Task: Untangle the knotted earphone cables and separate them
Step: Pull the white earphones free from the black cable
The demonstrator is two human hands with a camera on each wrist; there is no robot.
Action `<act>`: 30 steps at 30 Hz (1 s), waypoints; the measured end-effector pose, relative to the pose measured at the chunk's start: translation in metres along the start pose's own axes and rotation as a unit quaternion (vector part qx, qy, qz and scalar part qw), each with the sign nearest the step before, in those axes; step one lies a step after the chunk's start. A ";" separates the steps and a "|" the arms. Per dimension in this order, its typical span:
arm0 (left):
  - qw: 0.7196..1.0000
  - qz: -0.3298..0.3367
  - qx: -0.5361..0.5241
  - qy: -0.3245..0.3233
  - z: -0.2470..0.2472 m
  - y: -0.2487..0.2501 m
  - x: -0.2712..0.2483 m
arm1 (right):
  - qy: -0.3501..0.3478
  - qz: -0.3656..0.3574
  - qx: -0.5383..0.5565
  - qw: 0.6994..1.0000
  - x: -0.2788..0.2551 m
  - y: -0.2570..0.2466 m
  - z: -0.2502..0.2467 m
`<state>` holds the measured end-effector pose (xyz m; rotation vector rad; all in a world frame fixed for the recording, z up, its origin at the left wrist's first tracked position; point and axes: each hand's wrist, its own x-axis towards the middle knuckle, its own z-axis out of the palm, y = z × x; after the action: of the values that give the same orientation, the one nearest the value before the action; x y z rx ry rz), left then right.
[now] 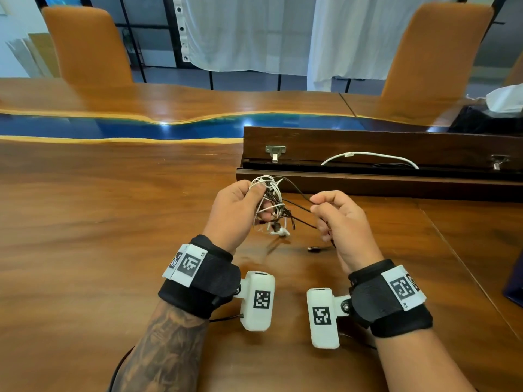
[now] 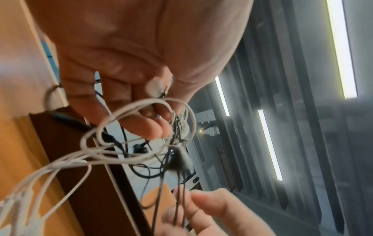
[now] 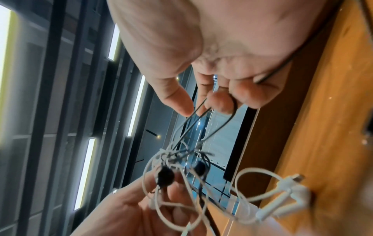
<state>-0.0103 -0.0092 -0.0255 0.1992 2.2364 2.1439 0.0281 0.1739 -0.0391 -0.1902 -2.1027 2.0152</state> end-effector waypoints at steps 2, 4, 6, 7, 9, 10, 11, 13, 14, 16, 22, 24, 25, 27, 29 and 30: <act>1.000 0.001 0.008 -0.012 0.001 0.000 0.000 | 0.014 -0.011 0.010 1.000 0.002 0.001 -0.003; 1.000 0.002 0.009 -0.012 -0.001 0.000 0.000 | 0.043 -0.054 0.001 0.998 0.002 0.002 -0.004; 1.000 0.003 0.014 -0.006 -0.003 0.000 0.001 | 0.080 -0.127 0.000 0.989 0.001 0.000 -0.002; 1.000 0.003 0.016 -0.004 -0.003 0.001 0.001 | 0.087 -0.162 0.008 0.983 0.001 -0.002 -0.002; 1.000 0.005 0.016 -0.002 -0.002 0.002 0.000 | 0.061 -0.214 0.023 0.975 -0.003 -0.005 0.000; 1.000 0.005 0.017 -0.002 -0.002 0.002 0.000 | 0.035 -0.225 0.024 0.973 -0.005 -0.005 0.000; 1.000 0.005 0.020 -0.002 -0.001 0.003 -0.001 | 0.007 -0.224 0.017 0.975 -0.006 -0.006 0.001; 1.000 0.007 0.023 -0.005 0.001 0.003 -0.001 | -0.044 -0.199 -0.022 0.979 -0.007 -0.005 0.004; 1.000 0.009 0.021 -0.006 0.002 0.004 -0.002 | -0.070 -0.183 -0.040 0.980 -0.007 -0.004 0.005; 1.000 0.013 0.011 -0.006 0.003 0.005 -0.004 | -0.122 -0.140 -0.058 0.981 -0.007 0.000 0.005; 1.000 0.015 0.006 -0.011 0.004 0.004 -0.004 | -0.146 -0.113 -0.080 0.980 -0.008 0.003 0.005; 1.000 0.019 0.014 -0.016 0.003 0.004 -0.005 | -0.147 -0.101 -0.054 0.982 -0.008 0.001 0.006; 0.999 0.022 0.022 -0.020 0.003 0.004 -0.006 | -0.149 -0.098 -0.049 0.983 -0.009 0.000 0.007; 0.998 0.026 0.037 -0.035 0.004 0.004 -0.007 | -0.149 -0.102 -0.043 0.983 -0.010 -0.002 0.008; 0.997 0.031 0.056 -0.049 0.005 0.005 -0.008 | -0.139 -0.104 -0.035 0.984 -0.010 -0.004 0.008; 0.996 0.036 0.063 -0.053 0.006 0.006 -0.009 | -0.131 -0.103 -0.040 0.985 -0.010 -0.005 0.007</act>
<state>-0.0003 -0.0042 -0.0208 0.3921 2.3384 1.9753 0.0361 0.1640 -0.0353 0.2849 -2.2500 1.9236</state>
